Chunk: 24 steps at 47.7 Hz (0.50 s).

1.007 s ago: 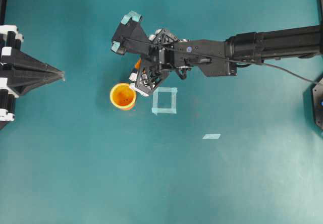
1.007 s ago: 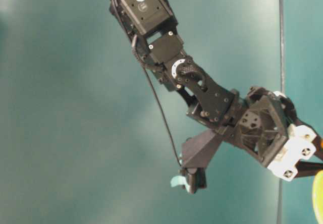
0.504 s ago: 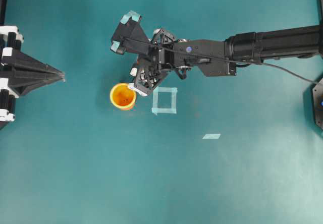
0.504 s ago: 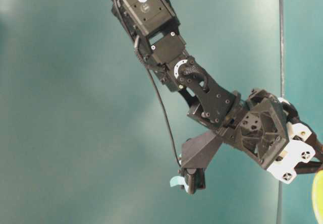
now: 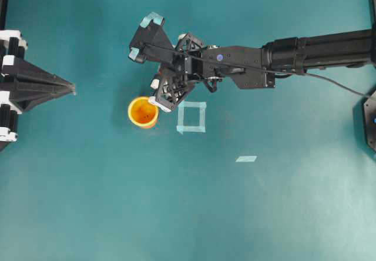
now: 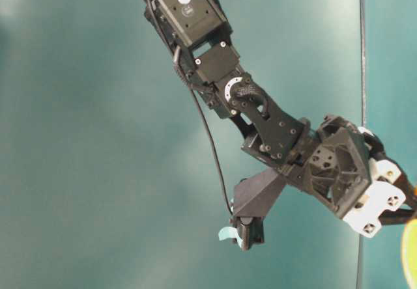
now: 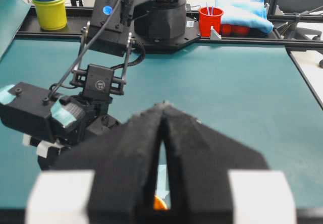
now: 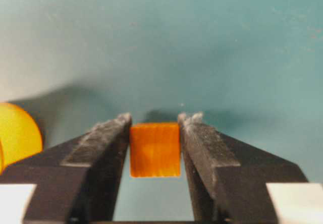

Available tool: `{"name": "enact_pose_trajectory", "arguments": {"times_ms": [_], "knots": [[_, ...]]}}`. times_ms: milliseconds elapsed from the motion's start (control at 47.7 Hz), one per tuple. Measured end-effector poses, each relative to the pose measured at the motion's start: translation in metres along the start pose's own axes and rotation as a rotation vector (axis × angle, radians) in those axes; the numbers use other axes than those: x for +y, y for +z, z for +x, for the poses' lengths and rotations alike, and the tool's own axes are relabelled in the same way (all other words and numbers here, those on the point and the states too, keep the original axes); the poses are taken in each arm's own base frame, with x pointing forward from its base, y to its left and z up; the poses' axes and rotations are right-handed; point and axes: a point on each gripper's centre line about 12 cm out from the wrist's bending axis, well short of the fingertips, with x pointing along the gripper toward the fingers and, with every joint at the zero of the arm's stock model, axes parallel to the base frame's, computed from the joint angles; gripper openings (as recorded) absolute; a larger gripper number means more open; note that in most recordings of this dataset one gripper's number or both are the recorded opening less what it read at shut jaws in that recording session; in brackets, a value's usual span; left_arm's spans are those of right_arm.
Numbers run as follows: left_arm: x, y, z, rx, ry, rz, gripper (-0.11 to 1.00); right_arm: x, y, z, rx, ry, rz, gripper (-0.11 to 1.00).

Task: Move the block toward the cup with right arm.
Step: 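Close the right gripper on the orange cube and lift it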

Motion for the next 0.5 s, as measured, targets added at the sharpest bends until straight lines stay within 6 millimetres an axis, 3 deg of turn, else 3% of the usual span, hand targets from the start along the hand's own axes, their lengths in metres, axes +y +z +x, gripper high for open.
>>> {"name": "enact_pose_trajectory", "arguments": {"times_ms": [147, 504], "knots": [[0.0003, -0.0005, 0.0000, 0.005, 0.002, 0.000, 0.00, 0.0011, 0.0004, -0.0001, -0.005, 0.004, -0.001, 0.63], [0.0000, -0.0011, 0.0000, 0.009, 0.000, 0.000, 0.00, -0.0021, -0.0076, 0.0018, 0.022, -0.007, -0.002, 0.62]]}}
